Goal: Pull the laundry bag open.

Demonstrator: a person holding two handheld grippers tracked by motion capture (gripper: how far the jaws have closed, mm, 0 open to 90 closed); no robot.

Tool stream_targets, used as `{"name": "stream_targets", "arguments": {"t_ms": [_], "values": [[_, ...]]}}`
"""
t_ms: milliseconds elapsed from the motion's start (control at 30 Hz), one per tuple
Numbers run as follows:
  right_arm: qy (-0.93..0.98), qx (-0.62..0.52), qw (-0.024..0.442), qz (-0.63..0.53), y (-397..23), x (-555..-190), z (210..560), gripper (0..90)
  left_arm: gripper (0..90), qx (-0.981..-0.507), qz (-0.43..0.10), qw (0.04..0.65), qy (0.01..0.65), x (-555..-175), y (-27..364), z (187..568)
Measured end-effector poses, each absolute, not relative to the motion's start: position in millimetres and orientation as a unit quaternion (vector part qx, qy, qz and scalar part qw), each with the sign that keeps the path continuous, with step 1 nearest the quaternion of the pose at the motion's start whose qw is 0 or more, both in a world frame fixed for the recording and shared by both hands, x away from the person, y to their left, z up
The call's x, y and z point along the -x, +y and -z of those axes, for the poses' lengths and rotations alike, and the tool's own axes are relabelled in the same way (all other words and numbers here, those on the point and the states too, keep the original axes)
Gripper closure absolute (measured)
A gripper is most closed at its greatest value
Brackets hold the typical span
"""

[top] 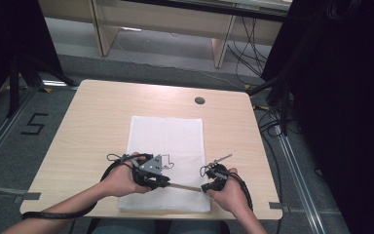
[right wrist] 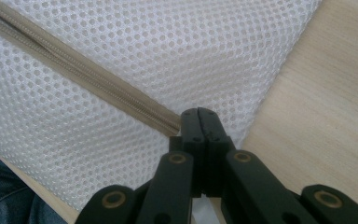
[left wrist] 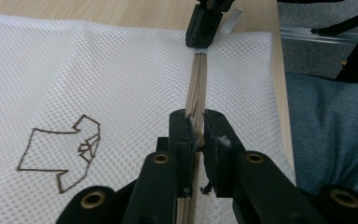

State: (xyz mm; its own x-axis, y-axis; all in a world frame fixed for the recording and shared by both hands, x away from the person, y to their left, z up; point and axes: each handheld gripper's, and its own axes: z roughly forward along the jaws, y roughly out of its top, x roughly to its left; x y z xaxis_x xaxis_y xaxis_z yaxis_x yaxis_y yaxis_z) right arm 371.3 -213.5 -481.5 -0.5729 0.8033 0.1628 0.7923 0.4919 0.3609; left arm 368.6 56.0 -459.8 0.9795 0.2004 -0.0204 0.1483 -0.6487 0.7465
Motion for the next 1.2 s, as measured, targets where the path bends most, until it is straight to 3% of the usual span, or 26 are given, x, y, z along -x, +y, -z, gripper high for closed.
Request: {"name": "stream_targets", "arguments": {"t_ms": [1200], "values": [[0.858,-0.474,0.010,-0.197,-213,-370,481,90.0,81.8,-0.908,-0.029,0.404,0.103,-370,71,457]]}}
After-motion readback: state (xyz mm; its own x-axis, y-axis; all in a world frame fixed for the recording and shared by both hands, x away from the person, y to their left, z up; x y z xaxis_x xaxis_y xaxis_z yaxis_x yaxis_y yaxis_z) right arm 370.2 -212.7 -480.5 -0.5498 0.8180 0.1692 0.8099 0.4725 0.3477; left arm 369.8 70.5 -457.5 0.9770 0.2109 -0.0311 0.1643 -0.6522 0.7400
